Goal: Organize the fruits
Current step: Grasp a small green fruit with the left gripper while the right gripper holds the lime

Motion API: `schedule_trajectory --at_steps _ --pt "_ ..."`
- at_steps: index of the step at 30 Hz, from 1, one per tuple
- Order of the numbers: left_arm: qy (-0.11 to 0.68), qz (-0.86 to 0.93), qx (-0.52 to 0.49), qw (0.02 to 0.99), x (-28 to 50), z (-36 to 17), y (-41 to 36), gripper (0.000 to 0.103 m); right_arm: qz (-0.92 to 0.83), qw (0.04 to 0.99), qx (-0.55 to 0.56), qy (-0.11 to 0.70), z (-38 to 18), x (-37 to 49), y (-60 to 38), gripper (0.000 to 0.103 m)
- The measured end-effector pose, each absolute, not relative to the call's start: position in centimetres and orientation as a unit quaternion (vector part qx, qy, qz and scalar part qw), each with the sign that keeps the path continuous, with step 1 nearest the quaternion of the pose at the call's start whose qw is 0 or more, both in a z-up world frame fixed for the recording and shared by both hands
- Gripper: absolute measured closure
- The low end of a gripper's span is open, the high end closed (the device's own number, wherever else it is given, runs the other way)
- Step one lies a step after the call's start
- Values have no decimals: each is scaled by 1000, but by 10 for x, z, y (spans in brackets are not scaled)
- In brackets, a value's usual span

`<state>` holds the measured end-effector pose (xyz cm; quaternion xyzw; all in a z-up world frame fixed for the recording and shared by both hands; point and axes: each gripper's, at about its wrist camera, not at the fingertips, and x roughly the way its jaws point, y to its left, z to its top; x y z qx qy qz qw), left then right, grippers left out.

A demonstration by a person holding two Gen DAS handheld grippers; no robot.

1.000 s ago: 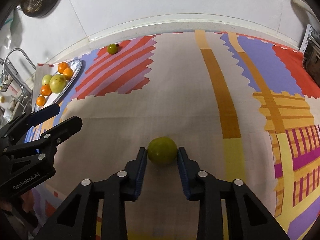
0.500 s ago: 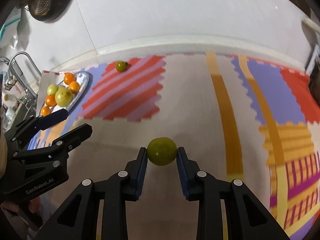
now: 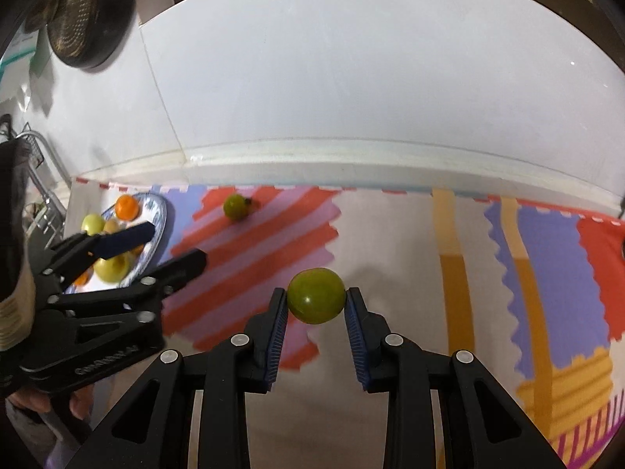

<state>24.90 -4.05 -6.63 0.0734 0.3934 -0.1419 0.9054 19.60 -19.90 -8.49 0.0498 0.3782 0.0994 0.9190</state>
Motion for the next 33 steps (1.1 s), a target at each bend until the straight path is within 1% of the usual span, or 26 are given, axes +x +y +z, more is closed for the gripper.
schedule_trajectory --at_steps 9,13,15,19,20,22,23,24,26,33 --pt "415 -117 69 900 293 -85 -42 37 102 919 65 376 -92 235 -195 72" --pt "421 -106 69 898 306 -92 -42 40 105 916 71 379 -96 244 -195 72" --pt "424 -104 73 897 311 -95 -43 44 105 916 74 381 -99 250 -195 72" --pt "426 -102 80 896 318 -99 -47 48 104 915 78 382 -102 257 -195 72" --pt "427 -104 80 895 319 -101 -48 52 105 914 80 383 -102 258 -196 72" --pt "431 -105 84 892 321 -103 -50 56 104 914 83 384 -104 260 -198 72" --pt "431 -105 86 892 322 -105 -50 60 103 914 83 385 -104 261 -198 72" --pt "431 -105 87 892 323 -106 -51 66 103 914 83 385 -104 261 -198 72" --pt "435 -108 87 890 326 -108 -52 74 102 914 81 385 -105 261 -199 72" --pt "433 -115 77 891 322 -102 -49 74 105 914 79 385 -104 263 -195 72"
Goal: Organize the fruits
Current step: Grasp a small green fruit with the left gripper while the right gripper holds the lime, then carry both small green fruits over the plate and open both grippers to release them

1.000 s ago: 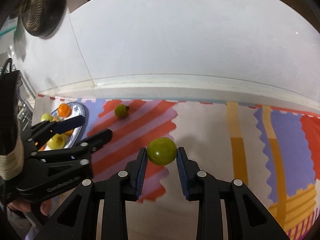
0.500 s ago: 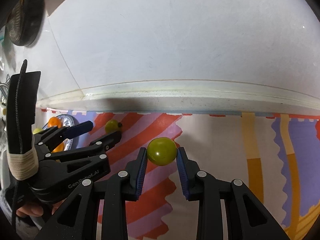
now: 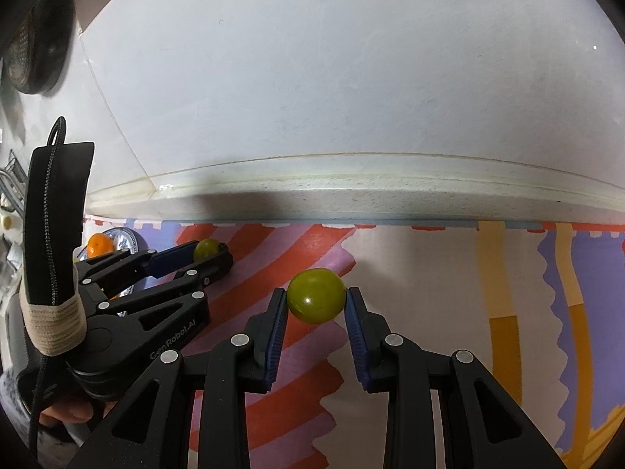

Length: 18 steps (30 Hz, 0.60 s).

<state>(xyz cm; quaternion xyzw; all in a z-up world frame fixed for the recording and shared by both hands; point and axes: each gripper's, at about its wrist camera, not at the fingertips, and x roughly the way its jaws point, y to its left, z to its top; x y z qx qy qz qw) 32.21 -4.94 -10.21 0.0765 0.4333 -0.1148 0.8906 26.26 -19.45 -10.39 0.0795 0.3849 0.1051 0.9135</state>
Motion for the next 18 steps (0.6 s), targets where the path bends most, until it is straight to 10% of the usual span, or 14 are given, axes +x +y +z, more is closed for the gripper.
schedule_trajectory --at_steps 18 --pt "382 -121 44 915 251 -33 -21 74 136 931 58 334 -49 220 -178 72"
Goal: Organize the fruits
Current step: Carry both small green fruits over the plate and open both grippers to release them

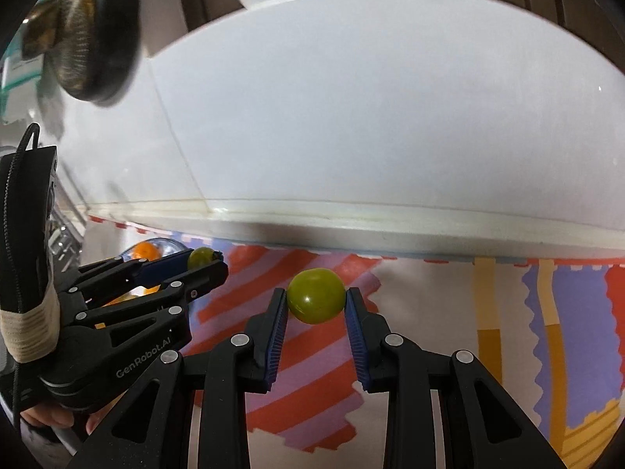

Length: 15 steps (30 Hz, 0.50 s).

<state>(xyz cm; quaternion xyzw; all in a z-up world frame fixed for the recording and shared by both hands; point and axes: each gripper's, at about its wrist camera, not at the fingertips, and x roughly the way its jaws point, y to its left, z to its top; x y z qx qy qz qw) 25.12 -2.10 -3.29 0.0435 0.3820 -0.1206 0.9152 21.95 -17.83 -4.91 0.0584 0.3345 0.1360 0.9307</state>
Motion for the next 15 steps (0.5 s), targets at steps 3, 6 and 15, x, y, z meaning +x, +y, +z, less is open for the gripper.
schedule_trajectory --at_steps 3,6,15 --pt "373 -117 40 920 243 -21 -15 74 144 934 54 324 -39 212 -172 72" --pt "363 -110 37 924 230 -8 -4 74 153 935 52 315 -28 205 -168 72" --pt "341 -77 27 936 209 15 33 74 191 935 37 298 -6 195 -135 72"
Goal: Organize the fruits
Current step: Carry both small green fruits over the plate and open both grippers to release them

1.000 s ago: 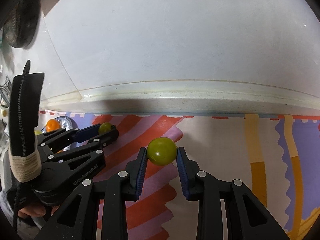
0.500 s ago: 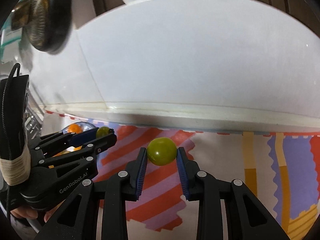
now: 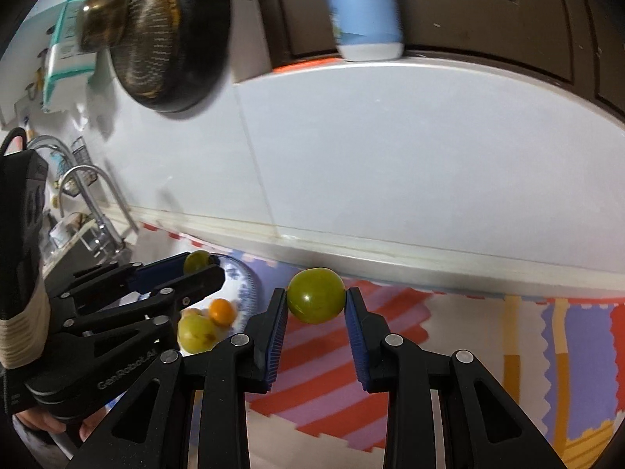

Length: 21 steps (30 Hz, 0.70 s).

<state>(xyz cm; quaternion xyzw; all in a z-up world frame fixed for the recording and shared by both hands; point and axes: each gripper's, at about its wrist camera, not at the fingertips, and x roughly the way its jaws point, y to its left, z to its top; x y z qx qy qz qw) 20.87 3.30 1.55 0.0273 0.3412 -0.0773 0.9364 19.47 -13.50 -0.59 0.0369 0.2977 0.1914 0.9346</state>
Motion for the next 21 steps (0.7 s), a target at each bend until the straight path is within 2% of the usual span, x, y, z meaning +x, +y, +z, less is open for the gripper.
schedule_trajectory --at_steps 11,21 --pt "332 -35 19 943 193 31 80 74 254 921 10 295 1 200 -81 72" --pt "352 -14 15 936 186 12 114 74 308 897 -7 319 -14 218 -32 72"
